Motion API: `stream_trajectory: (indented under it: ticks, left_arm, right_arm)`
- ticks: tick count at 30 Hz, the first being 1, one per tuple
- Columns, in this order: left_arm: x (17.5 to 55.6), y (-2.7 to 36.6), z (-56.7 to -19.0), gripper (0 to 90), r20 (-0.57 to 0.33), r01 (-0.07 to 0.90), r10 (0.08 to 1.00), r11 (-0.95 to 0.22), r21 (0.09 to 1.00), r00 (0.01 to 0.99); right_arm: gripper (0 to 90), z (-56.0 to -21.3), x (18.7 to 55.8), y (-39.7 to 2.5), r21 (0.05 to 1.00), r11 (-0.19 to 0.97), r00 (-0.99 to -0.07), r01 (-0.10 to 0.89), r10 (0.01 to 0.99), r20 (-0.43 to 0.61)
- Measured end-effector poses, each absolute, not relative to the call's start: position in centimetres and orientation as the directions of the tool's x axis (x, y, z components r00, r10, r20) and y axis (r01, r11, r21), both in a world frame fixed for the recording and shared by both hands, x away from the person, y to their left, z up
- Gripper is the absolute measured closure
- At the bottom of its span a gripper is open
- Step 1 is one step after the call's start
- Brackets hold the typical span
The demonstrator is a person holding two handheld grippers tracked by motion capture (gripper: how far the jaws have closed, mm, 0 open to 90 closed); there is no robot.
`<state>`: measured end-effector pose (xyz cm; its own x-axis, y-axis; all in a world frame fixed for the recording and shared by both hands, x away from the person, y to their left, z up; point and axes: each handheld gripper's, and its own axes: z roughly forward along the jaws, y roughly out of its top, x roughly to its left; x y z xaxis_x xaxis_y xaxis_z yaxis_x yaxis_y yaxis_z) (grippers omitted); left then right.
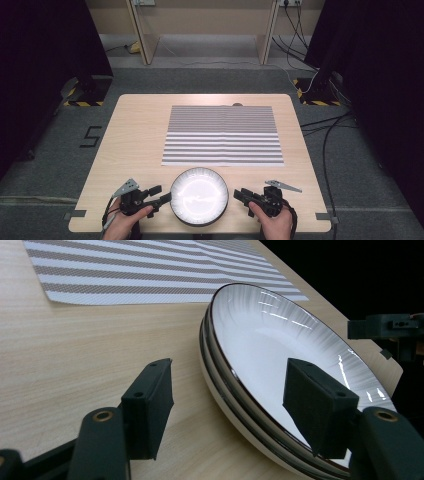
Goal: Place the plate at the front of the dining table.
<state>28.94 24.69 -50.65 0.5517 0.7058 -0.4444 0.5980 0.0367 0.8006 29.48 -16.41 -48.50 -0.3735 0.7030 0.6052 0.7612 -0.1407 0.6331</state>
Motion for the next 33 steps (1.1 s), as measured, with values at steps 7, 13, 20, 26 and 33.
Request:
stream_trajectory:
  ticks: [7,13,20,26,33]
  left_arm:
    - [29.3,24.3,-50.4,33.8,-0.428,0.591,0.714,0.024,0.806,0.554]
    - [30.0,23.4,-49.7,38.7,-0.392,0.596,0.731,-0.024,0.803,0.558]
    - [30.7,22.7,-49.6,48.9,-0.417,0.661,0.734,-0.057,0.748,0.536]
    - [30.8,22.6,-49.6,52.6,-0.42,0.666,0.729,-0.066,0.743,0.541]
    - [30.8,22.7,-49.6,55.4,-0.424,0.677,0.731,-0.069,0.733,0.535]
  right_arm:
    - [71.7,-47.7,29.8,-15.4,0.651,-0.06,-0.424,0.756,0.713,0.558]
    - [76.1,-47.6,30.4,-14.4,0.656,-0.001,-0.436,0.754,0.747,0.502]
    - [84.3,-47.3,31.1,-12.8,0.629,0.066,-0.456,0.774,0.748,0.482]
    - [84.4,-46.9,31.4,-12.1,0.626,0.062,-0.443,0.777,0.76,0.475]
    - [83.2,-46.6,31.6,-11.9,0.61,0.062,-0.405,0.79,0.8,0.443]
